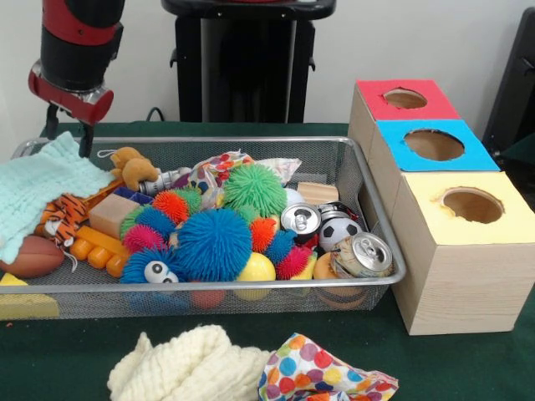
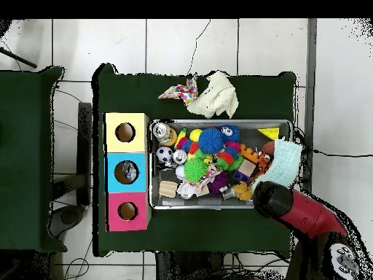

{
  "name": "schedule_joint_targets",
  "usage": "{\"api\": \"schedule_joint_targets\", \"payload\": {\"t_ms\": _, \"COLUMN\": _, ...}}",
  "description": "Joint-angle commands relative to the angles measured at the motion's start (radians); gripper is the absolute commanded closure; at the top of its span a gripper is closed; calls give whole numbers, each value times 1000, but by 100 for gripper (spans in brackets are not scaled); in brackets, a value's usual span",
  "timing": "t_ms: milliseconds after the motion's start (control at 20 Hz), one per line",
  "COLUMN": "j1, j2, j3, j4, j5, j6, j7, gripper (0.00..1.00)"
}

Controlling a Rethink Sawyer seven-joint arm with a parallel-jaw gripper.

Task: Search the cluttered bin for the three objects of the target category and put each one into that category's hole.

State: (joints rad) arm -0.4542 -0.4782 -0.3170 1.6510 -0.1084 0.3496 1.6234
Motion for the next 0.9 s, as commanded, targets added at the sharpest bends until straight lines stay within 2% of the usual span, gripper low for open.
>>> {"api": "schedule_joint_targets", "payload": {"t_ms": 50, "j1": -45, "j2": 71, "j3": 187, "j4": 52, "j5": -68, "j6": -123, "j7": 41, "gripper": 0}}
{"api": "schedule_joint_targets", "payload": {"t_ms": 550, "j1": -92, "j2": 90, "j3": 243, "j4": 64, "j5": -127, "j6": -189, "j7": 57, "gripper": 0}}
{"api": "schedule_joint_targets", "payload": {"t_ms": 900, "j1": -135, "j2": 132, "j3": 270, "j4": 53, "j5": -130, "j6": -226, "j7": 91, "gripper": 0}}
